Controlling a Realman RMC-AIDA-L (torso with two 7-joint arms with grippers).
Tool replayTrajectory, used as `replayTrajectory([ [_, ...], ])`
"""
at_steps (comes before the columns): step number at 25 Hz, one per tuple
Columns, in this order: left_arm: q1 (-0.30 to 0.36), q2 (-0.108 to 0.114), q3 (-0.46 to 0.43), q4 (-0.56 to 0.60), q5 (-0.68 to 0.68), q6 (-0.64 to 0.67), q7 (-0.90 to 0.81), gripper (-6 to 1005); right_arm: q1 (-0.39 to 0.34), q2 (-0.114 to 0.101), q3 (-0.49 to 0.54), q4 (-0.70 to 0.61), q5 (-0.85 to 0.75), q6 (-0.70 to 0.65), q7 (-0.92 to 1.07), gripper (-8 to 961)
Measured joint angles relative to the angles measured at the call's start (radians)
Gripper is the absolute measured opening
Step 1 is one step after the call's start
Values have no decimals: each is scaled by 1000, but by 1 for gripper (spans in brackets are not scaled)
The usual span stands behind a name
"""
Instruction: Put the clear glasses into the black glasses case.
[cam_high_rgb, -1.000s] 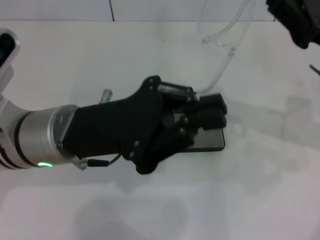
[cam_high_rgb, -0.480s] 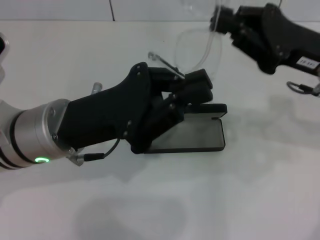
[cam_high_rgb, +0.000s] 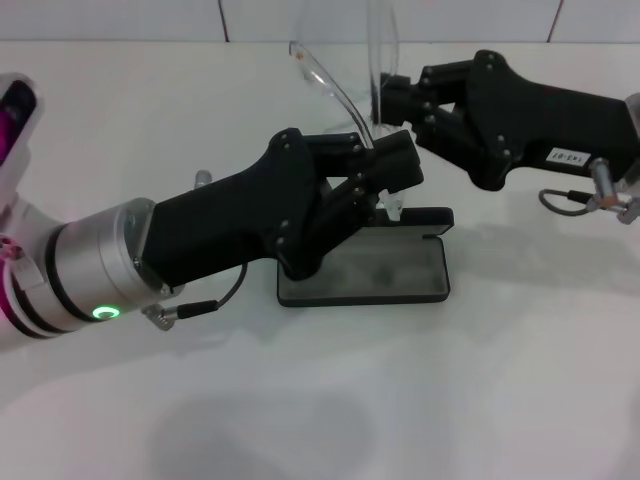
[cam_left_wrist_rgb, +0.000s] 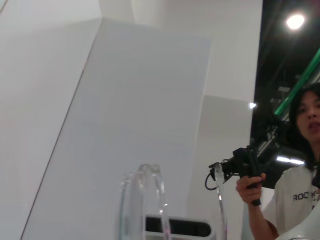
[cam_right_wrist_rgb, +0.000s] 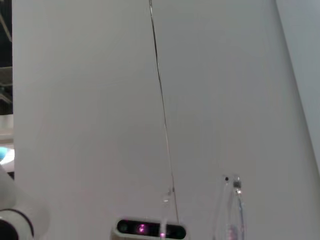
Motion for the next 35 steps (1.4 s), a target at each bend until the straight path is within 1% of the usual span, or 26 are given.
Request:
replayTrajectory([
  [18, 15, 1, 6, 4, 9, 4, 13, 106, -21, 0, 8, -1, 16, 5, -2, 53],
  [27, 22, 2, -23, 0, -18, 9, 13, 107, -17, 0, -17, 1, -18, 13, 0, 53],
  [32, 33, 1, -23, -2, -64, 5, 8, 107, -14, 1, -31, -1, -28, 19, 3, 53],
  [35, 35, 1, -23, -3, -70, 2, 8, 107, -13, 2, -37, -1, -29, 21, 3, 53],
])
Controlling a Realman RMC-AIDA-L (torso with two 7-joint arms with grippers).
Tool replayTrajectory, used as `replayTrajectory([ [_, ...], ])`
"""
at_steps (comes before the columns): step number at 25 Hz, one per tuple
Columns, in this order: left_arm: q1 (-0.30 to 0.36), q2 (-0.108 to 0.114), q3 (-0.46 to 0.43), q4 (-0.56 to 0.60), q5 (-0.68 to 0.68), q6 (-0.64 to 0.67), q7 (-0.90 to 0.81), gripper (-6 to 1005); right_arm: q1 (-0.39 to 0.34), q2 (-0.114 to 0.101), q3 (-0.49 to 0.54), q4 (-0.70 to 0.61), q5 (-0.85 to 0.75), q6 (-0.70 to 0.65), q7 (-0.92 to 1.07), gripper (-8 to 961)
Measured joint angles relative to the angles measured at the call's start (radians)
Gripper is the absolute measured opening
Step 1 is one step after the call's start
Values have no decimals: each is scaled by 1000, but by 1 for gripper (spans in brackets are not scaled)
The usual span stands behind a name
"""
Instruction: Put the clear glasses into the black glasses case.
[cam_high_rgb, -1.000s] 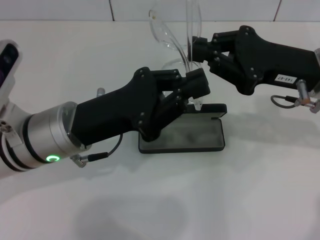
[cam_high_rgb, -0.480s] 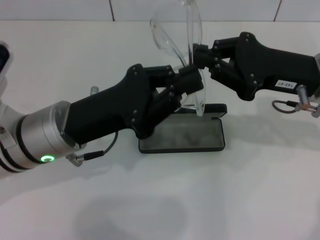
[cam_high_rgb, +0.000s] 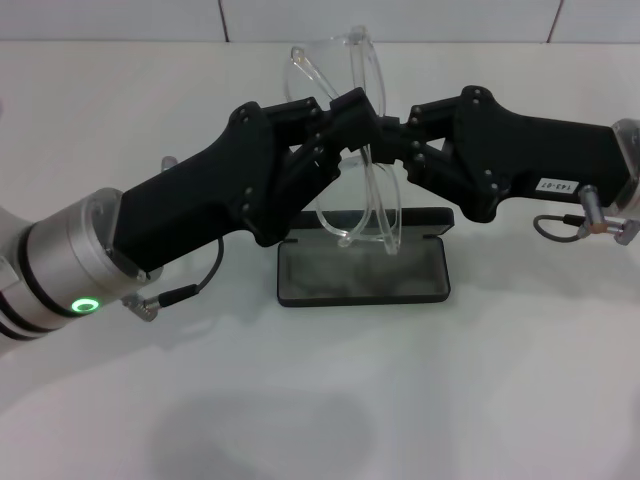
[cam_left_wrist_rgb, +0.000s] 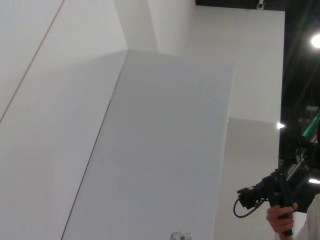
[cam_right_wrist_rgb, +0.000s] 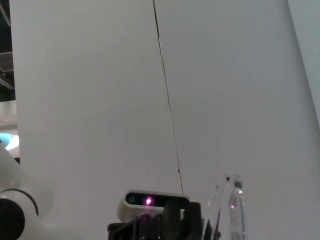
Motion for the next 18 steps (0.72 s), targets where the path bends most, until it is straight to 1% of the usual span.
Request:
replayTrajectory([
  [14, -3, 0, 1, -9, 9, -10, 1, 108, 12, 1, -17, 0, -1, 4, 1, 52],
  [16, -2, 10, 2, -5, 20, 6, -5, 108, 9, 0, -17, 0, -1, 8, 1, 52],
  [17, -1, 17, 1, -3, 22, 17, -7, 108, 5, -1, -15, 0, -1, 11, 1, 52],
  [18, -1, 29, 1, -1, 23, 44, -10, 108, 3, -1, -14, 0, -1, 12, 1, 51],
])
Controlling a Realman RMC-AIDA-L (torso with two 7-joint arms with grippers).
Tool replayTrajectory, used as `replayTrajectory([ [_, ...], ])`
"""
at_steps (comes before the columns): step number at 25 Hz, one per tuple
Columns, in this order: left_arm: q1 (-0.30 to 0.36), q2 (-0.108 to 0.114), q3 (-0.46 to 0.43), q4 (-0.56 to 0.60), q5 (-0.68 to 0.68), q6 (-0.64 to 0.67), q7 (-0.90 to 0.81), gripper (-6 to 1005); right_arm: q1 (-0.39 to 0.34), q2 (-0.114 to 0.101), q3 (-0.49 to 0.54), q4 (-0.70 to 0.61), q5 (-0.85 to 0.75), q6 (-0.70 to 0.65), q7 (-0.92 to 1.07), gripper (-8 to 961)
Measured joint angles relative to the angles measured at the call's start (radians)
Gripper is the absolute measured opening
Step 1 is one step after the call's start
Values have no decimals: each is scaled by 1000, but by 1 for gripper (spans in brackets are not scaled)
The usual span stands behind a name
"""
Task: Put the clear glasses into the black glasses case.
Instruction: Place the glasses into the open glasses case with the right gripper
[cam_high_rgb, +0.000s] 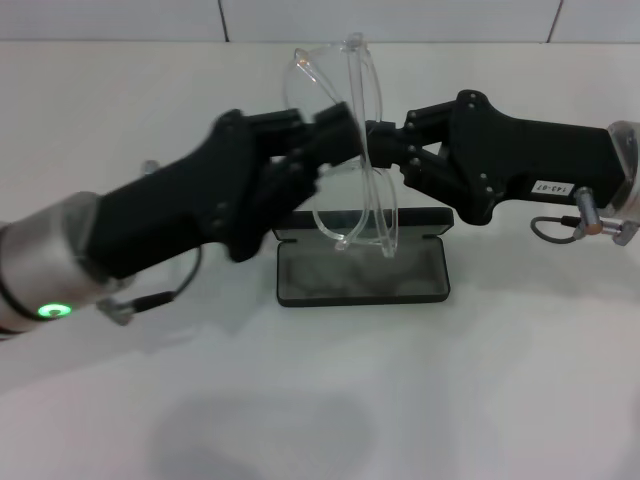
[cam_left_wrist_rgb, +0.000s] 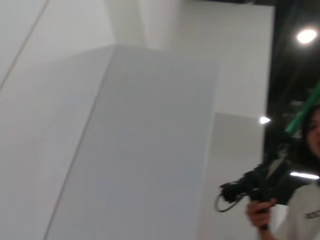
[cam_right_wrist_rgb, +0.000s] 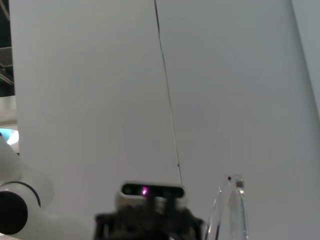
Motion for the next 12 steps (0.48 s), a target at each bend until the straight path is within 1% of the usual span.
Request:
replayTrajectory([
  [3, 8, 39, 0, 3, -4, 71, -1, 109, -10, -4, 4, -10, 0, 3, 0, 51],
  [6, 28, 94, -2, 14, -6, 109, -13, 109, -33, -12, 4, -52, 0, 6, 13, 50],
  [7, 38, 116, -2, 20, -6, 114, -24, 109, -42, -16, 3, -81, -4, 5, 33, 50],
  [9, 54, 161, -2, 26, -1, 112, -53, 109, -68, -29, 1, -171, -32, -2, 105, 51],
  [10, 58, 174, -2, 25, 3, 110, -61, 109, -83, -37, 0, -236, -59, -9, 156, 51],
  [11, 62, 198, -2, 22, 14, 106, -78, 109, -100, -44, 1, -307, -88, -14, 218, 51],
  [12, 66, 216, -2, 20, 24, 100, -94, 109, -112, -51, 1, -384, -121, -19, 287, 51],
])
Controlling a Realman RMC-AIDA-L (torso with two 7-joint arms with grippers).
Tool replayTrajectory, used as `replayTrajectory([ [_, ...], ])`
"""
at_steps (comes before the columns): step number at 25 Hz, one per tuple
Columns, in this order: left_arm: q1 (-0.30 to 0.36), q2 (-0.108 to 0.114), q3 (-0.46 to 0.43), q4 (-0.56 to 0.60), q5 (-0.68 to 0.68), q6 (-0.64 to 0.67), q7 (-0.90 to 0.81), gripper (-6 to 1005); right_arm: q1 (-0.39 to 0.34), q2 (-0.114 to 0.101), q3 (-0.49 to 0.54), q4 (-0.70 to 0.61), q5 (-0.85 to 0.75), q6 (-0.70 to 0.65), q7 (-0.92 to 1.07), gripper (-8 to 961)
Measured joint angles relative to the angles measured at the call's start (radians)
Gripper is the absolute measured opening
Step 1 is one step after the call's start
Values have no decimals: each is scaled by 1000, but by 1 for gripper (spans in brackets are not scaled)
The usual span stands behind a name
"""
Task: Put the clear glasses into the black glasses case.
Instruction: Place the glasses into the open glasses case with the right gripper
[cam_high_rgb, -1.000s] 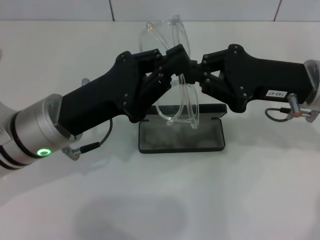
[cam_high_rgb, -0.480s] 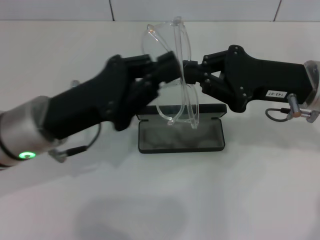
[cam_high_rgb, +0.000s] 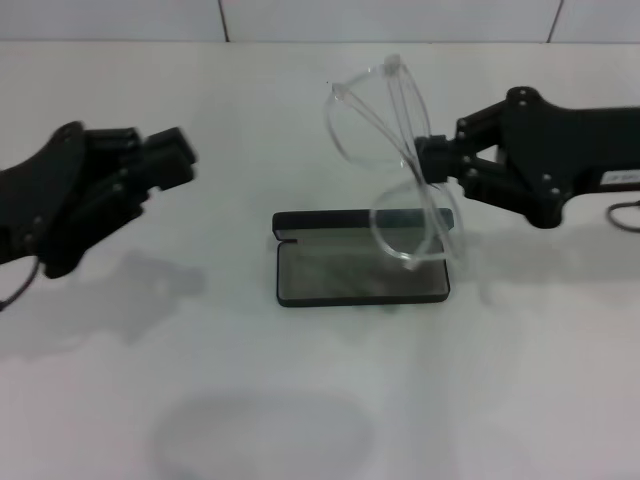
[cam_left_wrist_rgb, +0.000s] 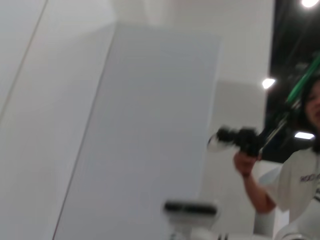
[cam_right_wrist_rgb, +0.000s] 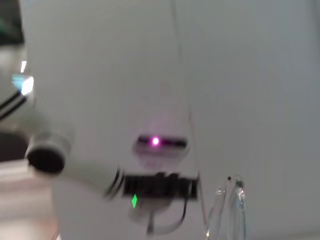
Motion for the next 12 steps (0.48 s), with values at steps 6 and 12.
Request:
replayTrajectory([
  [6, 36, 47, -35, 5, 29, -73, -64, 110, 10, -30, -1, -502, -395, -42, 463, 52],
  [12, 63, 51, -135, 11, 107, -160, -69, 110, 168, 39, -54, -648, -750, -167, 660, 53],
])
